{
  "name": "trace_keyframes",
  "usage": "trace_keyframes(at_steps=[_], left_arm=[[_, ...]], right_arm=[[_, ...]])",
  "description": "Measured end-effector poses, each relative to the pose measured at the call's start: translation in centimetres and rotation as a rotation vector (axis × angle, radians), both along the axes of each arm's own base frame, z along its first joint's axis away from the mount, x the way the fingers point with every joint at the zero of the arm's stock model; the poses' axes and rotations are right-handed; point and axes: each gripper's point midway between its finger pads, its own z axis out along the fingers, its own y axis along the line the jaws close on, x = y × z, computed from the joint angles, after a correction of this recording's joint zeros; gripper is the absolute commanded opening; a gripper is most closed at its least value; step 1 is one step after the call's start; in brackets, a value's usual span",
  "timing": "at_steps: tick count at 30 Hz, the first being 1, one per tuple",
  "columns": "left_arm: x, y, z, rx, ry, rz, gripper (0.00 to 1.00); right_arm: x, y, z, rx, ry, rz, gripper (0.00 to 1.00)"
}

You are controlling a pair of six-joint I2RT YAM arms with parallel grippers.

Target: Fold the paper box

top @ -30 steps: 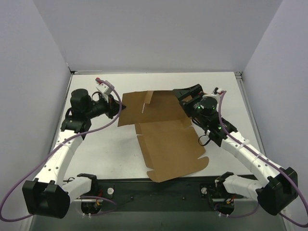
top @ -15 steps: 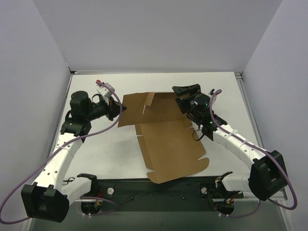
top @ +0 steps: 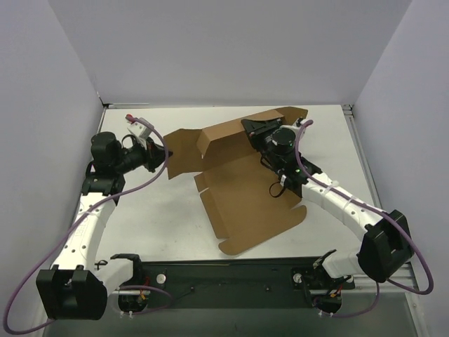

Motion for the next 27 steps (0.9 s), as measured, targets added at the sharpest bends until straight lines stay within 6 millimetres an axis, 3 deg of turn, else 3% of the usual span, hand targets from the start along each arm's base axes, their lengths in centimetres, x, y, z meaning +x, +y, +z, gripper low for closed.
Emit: trace_keyframes(at_steps=[1, 4, 5, 6, 9, 12, 15, 18, 22, 27], left_arm=[[0.3, 0.3, -0.2, -0.003, 0.01, 0.008, 0.02], [0.5, 0.5, -0.7, -0.007, 0.032, 0.019, 0.28], [0.5, 0.5, -0.7, -0.009, 0.035, 0.02, 0.38], [0.4, 0.4, -0.6, -0.011, 0.034, 0.015, 0.58], [-0.1, -0.2, -0.1, -0.02, 0.02, -0.012, 0.74], [-0.4, -0.5, 0.5, -0.034, 0.011, -0.026, 0.76], [-0.6, -1.0, 0.6, -0.028, 0.004, -0.03, 0.78], [-1.0, -2.6, 0.1, 0.037, -0.023, -0.034, 0.78], [-2.8, -6.3, -0.3, 0.142, -0.104, -0.092, 0.78], [-4.1, -7.2, -0.9, 0.258, -0.218, -0.065, 0.78]], right_arm=[[-0.2, 0.4, 0.1, -0.008, -0.005, 0.001, 0.01], [0.0, 0.9, -0.5, -0.017, -0.004, -0.009, 0.0], [0.3, 0.8, -0.9, -0.017, -0.002, -0.019, 0.0], [0.4, 0.8, -1.4, -0.018, 0.002, -0.023, 0.0], [-0.1, 1.3, -4.2, -0.053, 0.043, -0.009, 0.0], [-0.9, 1.1, -7.1, -0.095, 0.089, 0.001, 0.0], [-1.2, 1.0, -8.0, -0.105, 0.104, 0.002, 0.0], [-1.5, 0.7, -8.6, -0.112, 0.113, 0.002, 0.0], [-2.0, 0.4, -8.9, -0.113, 0.116, 0.005, 0.0], [-2.6, 0.2, -8.7, -0.106, 0.114, 0.015, 0.0]])
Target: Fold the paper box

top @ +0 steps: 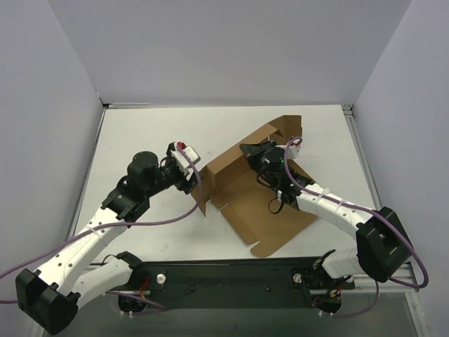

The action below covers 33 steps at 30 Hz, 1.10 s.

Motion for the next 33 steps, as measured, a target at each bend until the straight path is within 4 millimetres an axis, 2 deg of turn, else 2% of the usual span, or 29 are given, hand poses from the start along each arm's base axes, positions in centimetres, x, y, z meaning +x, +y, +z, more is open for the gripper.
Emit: trace_keyframes(at_steps=[4, 13, 25, 28, 31, 32, 33], left_arm=[[0.2, -0.5, -1.8, 0.096, -0.03, 0.026, 0.78], [2.1, -0.6, -5.8, 0.223, 0.012, 0.091, 0.78], [3.0, -2.0, -8.5, 0.237, 0.073, 0.073, 0.77], [3.3, -2.5, -9.5, 0.234, 0.099, 0.07, 0.72], [3.6, -2.8, -9.7, 0.224, 0.104, 0.073, 0.62], [3.7, -2.9, -9.7, 0.217, 0.105, 0.073, 0.57], [3.8, -3.0, -9.6, 0.212, 0.103, 0.073, 0.45]], right_arm=[[-0.2, 0.1, -0.3, 0.006, 0.006, 0.009, 0.0], [-0.5, -0.1, -1.2, 0.032, 0.025, 0.011, 0.0], [-0.5, -0.7, -2.0, 0.057, 0.039, 0.001, 0.0], [-0.5, -0.9, -2.2, 0.064, 0.045, -0.002, 0.0], [-0.5, -0.9, -2.3, 0.068, 0.045, -0.002, 0.0], [-0.5, -0.9, -2.3, 0.068, 0.046, -0.002, 0.0], [-0.5, -0.9, -2.3, 0.069, 0.047, -0.002, 0.0]])
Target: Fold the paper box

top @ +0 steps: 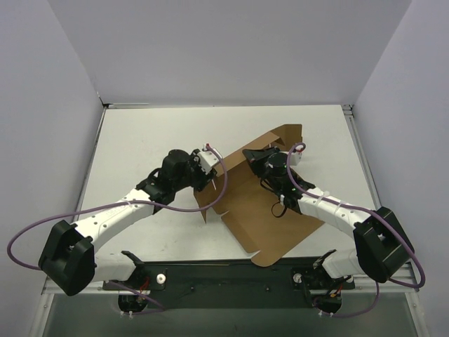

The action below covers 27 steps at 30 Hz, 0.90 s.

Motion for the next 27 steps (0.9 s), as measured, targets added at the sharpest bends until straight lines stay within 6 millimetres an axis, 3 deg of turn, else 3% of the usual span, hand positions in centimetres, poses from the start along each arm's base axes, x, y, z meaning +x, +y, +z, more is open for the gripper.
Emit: trace_keyframes(at_steps=[3, 5, 6, 8, 9, 12, 18, 21, 27], left_arm=[[0.2, -0.3, 0.1, -0.019, 0.001, 0.002, 0.12], [0.1, -0.4, 0.1, -0.026, 0.003, -0.001, 0.03], [0.2, -0.6, 0.4, -0.036, 0.004, 0.0, 0.0], [0.2, -0.7, 0.7, -0.047, 0.001, -0.002, 0.0], [0.2, -0.8, 0.8, -0.049, -0.002, -0.005, 0.0], [0.2, -0.9, 1.0, -0.051, 0.0, -0.012, 0.0], [-0.1, -1.0, 1.6, -0.049, 0.043, -0.041, 0.0], [0.6, -0.4, 2.0, -0.062, 0.088, -0.037, 0.0], [1.8, 1.5, 1.7, -0.086, 0.181, 0.024, 0.0]], right_arm=[[0.1, -0.1, 0.0, 0.003, -0.001, 0.0, 0.0], [0.0, -0.1, 0.0, -0.001, -0.003, 0.002, 0.08], [0.1, -0.2, 0.0, -0.002, -0.008, -0.001, 0.19], [0.0, -0.6, 0.2, -0.007, -0.025, 0.0, 0.35], [-0.2, -0.7, 0.2, -0.015, -0.033, 0.005, 0.48], [-1.3, -1.3, -0.6, -0.072, -0.049, 0.029, 0.63], [-5.5, -2.0, -2.0, -0.284, -0.155, 0.145, 0.67], [-7.9, -0.6, -3.3, -0.429, -0.227, 0.268, 0.66], [-12.7, 2.2, -7.7, -0.705, -0.322, 0.519, 0.65]])
